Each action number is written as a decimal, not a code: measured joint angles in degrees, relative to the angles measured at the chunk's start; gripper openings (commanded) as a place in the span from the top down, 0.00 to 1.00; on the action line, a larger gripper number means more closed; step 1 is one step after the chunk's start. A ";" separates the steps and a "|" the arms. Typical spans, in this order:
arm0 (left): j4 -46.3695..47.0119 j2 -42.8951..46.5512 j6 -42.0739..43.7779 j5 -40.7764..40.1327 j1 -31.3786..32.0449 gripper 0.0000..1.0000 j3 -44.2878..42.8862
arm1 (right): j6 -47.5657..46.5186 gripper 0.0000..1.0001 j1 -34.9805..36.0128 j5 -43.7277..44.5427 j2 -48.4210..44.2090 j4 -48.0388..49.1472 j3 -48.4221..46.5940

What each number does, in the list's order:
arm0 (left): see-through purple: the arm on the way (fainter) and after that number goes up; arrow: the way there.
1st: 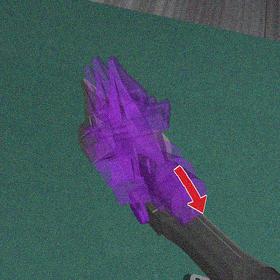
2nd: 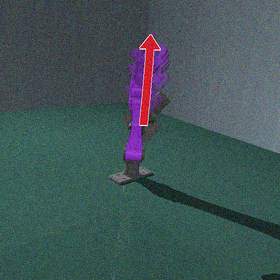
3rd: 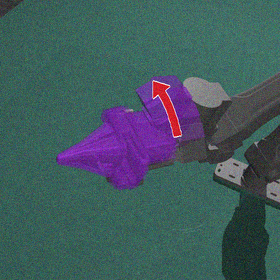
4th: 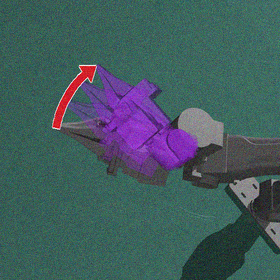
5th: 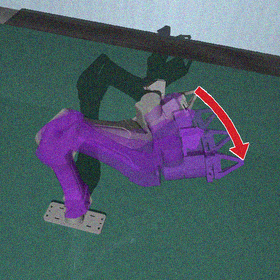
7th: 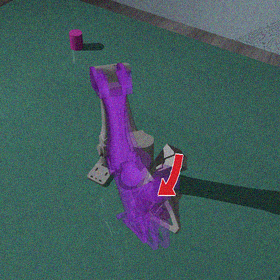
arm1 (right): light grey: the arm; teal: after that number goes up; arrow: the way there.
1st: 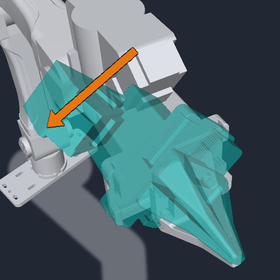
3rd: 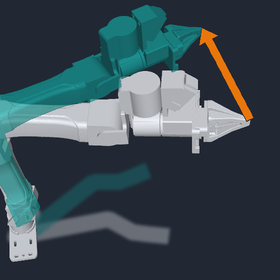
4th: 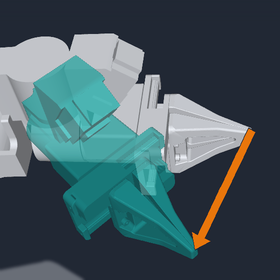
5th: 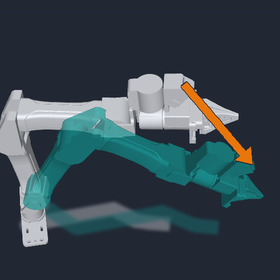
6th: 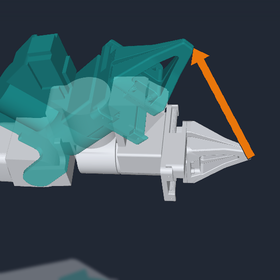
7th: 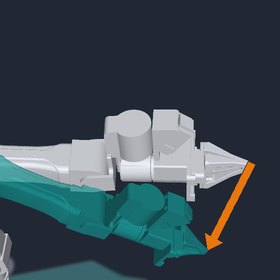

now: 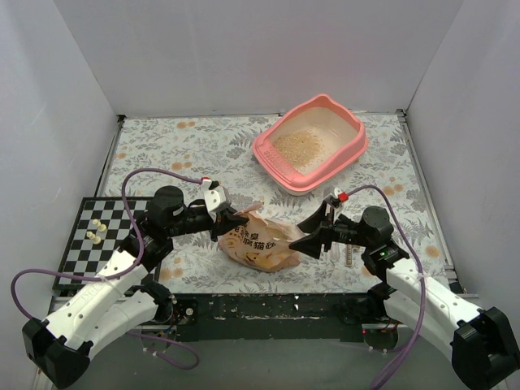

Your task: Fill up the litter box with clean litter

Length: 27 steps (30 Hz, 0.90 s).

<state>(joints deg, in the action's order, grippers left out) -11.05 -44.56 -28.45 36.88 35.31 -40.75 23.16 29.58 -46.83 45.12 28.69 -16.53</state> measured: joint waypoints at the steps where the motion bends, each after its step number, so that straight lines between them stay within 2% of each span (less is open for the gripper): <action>1: 0.02 0.00 0.00 0.00 0.00 1.00 0.00 | 0.72 0.25 0.00 0.24 0.00 1.18 0.55; 15: 0.11 -0.02 -0.02 -0.09 0.00 1.00 0.00 | 8.61 0.32 0.07 1.22 5.66 16.44 3.72; 19: 0.13 -0.04 -0.11 -0.24 0.00 1.00 0.00 | 10.08 0.39 0.44 1.66 6.88 19.34 4.33; 21: 0.15 -0.04 -0.15 -0.24 0.00 0.99 0.00 | 10.43 0.49 0.63 1.88 7.23 20.41 4.33; 22: 0.15 -0.09 -0.15 -0.26 0.00 0.94 0.00 | 10.69 0.58 0.79 1.88 7.50 21.11 4.35; 24: 0.33 -0.17 -0.35 -0.37 0.00 0.78 -0.02 | 11.15 0.98 0.94 1.90 8.28 22.62 4.39; 27: 1.20 -0.20 -0.83 -1.05 0.00 0.66 -0.04 | 12.15 0.99 1.11 1.99 9.62 24.68 4.81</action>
<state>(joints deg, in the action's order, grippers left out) -9.85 -44.75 -29.28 35.83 35.31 -40.80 35.31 30.70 -44.84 54.74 53.36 -11.73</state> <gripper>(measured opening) 0.232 0.053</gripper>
